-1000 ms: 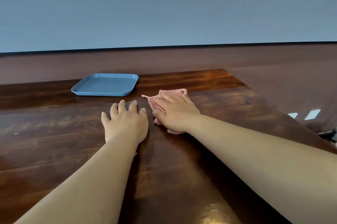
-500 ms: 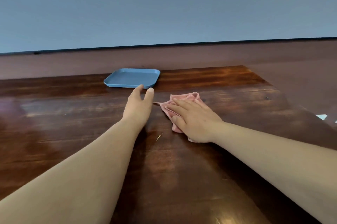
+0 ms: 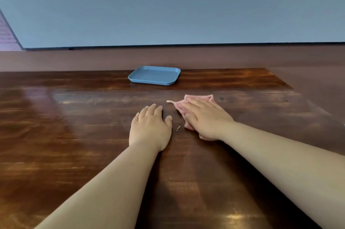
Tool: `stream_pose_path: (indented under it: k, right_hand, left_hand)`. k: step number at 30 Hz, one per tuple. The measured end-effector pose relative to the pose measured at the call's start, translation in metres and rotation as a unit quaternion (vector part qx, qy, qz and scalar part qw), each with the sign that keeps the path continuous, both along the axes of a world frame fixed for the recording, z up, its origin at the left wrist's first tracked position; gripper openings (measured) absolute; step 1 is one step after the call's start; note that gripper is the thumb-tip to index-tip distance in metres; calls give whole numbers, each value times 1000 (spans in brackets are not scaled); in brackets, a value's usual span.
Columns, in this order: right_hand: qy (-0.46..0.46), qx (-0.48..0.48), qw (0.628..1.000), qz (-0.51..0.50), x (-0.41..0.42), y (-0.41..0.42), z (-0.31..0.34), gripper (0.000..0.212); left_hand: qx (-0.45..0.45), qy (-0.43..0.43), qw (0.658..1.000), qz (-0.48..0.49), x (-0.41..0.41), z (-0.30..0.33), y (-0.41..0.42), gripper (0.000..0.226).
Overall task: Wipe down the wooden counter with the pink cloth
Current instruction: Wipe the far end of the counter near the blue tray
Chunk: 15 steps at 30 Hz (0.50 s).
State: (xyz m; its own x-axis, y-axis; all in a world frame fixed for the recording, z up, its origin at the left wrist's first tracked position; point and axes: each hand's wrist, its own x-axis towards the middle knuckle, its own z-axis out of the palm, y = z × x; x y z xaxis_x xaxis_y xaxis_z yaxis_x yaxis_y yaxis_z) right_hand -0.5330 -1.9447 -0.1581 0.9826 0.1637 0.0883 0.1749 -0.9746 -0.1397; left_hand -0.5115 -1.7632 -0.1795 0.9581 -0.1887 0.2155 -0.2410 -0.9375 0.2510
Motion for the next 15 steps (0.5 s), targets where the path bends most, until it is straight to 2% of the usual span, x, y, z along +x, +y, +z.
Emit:
stream_pose_path:
  k: [4,7,10,15]
  right_hand:
    - [9,-19,998,-54,8,14,7,50]
    - [11,-36,999,14,-22,13,-3,53]
    - [6,-7,999,54,-35,-1,-4,53]
    - [-9,-20,996,-84,-4,-12,7,47]
  left_hand:
    - [11,11,1000,-7,-2,2,1,59]
    - [14,20,1000,-19,-2,1,2,57]
    - [21,21,999,-23,-1,1,1,56]
    - [36,34,999,-17,-2,2,2,54]
